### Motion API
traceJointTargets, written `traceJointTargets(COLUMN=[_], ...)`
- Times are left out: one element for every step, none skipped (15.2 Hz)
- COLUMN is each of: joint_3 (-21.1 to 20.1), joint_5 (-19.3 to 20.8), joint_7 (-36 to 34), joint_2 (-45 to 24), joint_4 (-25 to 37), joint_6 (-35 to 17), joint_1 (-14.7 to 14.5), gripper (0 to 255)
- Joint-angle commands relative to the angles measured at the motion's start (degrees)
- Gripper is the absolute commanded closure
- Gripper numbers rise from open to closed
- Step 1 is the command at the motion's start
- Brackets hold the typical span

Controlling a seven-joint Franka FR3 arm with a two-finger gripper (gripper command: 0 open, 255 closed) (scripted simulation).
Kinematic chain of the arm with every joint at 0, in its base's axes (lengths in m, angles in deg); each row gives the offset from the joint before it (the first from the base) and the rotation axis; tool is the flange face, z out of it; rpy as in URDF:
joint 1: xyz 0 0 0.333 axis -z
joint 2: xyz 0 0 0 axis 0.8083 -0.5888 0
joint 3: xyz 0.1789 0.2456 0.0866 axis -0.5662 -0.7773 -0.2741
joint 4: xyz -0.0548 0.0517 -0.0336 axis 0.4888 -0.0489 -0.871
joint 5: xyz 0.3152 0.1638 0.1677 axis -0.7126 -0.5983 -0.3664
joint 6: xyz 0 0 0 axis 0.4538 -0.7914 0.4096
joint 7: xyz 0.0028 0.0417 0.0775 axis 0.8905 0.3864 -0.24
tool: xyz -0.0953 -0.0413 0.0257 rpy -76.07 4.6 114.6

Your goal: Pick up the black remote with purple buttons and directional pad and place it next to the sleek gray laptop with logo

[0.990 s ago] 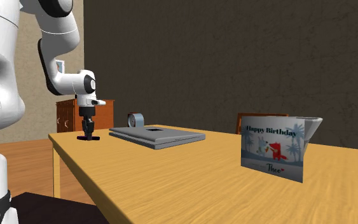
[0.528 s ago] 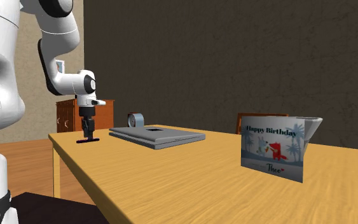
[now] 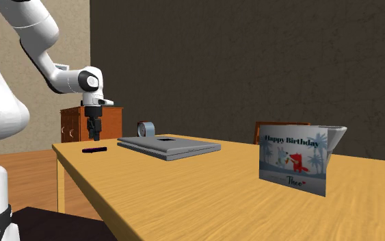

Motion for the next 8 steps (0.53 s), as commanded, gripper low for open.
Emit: traceJointTargets(joint_3=[0.94,0.68,0.68,0.68,0.68,0.68,0.68,0.68], joint_5=[0.17,-0.2,-0.19,-0.19,-0.19,-0.19,-0.19,-0.19], joint_7=[-0.06,0.2,0.2,0.2,0.2,0.2,0.2,0.2], joint_2=[1.5,1.81,1.8,1.8,1.8,1.8,1.8,1.8], joint_4=[1.11,1.13,1.13,1.13,1.13,1.13,1.13,1.13], joint_6=[2.02,2.08,2.08,2.08,2.08,2.08,2.08,2.08], joint_1=[-0.69,-0.36,-0.37,-0.37,-0.37,-0.37,-0.37,-0.37], gripper=[0,0,0,0,0,0,0,0])
